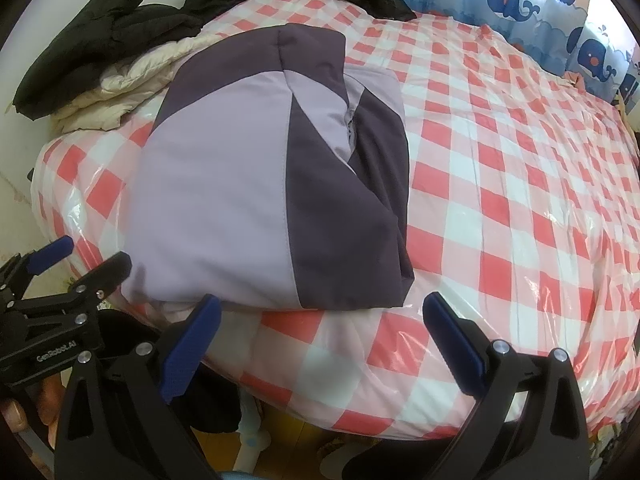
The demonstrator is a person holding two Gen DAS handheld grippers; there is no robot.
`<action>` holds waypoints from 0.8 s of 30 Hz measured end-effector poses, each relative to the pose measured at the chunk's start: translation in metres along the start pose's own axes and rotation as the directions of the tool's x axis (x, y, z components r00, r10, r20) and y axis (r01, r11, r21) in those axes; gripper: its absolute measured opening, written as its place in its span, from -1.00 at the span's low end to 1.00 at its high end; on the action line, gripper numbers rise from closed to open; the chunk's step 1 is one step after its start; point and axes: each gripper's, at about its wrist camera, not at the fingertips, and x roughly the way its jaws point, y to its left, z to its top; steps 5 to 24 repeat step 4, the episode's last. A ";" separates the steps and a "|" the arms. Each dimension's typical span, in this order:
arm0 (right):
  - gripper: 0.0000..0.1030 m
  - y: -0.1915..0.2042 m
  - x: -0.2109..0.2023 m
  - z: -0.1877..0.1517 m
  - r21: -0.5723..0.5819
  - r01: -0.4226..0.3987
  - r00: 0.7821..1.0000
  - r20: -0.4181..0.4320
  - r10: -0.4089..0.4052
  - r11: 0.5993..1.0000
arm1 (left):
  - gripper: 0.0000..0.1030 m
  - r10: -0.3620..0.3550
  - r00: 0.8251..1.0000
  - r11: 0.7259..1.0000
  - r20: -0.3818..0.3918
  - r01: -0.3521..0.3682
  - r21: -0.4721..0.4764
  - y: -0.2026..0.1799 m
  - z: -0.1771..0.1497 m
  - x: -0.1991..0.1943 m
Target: Fold large clothes
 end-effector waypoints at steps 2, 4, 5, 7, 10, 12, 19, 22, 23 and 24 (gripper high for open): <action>0.89 0.000 -0.001 0.000 -0.004 0.002 1.000 0.002 -0.002 1.000 | 0.87 0.001 1.000 1.000 -0.010 -0.001 -0.006 0.001 -0.001 0.003; 0.89 0.000 -0.001 0.000 -0.004 0.004 1.000 0.002 -0.004 1.000 | 0.87 0.008 1.000 1.000 -0.008 -0.008 -0.002 0.000 -0.003 0.003; 0.89 0.000 -0.001 0.000 -0.004 0.004 1.000 0.002 -0.004 1.000 | 0.87 0.008 1.000 1.000 -0.008 -0.008 -0.002 0.000 -0.003 0.003; 0.89 0.000 -0.001 0.000 -0.004 0.004 1.000 0.002 -0.004 1.000 | 0.87 0.008 1.000 1.000 -0.008 -0.008 -0.002 0.000 -0.003 0.003; 0.89 0.000 -0.001 0.000 -0.004 0.004 1.000 0.002 -0.004 1.000 | 0.87 0.008 1.000 1.000 -0.008 -0.008 -0.002 0.000 -0.003 0.003; 0.89 0.000 -0.001 0.000 -0.004 0.004 1.000 0.002 -0.004 1.000 | 0.87 0.008 1.000 1.000 -0.008 -0.008 -0.002 0.000 -0.003 0.003; 0.89 0.000 -0.001 0.000 -0.004 0.004 1.000 0.002 -0.004 1.000 | 0.87 0.008 1.000 1.000 -0.008 -0.008 -0.002 0.000 -0.003 0.003; 0.89 0.000 -0.001 0.000 -0.004 0.004 1.000 0.002 -0.004 1.000 | 0.87 0.008 1.000 1.000 -0.008 -0.008 -0.002 0.000 -0.003 0.003; 0.89 0.000 -0.001 0.000 -0.004 0.004 1.000 0.002 -0.004 1.000 | 0.87 0.008 1.000 1.000 -0.008 -0.008 -0.002 0.000 -0.003 0.003; 0.89 0.000 -0.001 0.000 -0.004 0.004 1.000 0.002 -0.004 1.000 | 0.87 0.008 1.000 1.000 -0.008 -0.008 -0.002 0.000 -0.003 0.003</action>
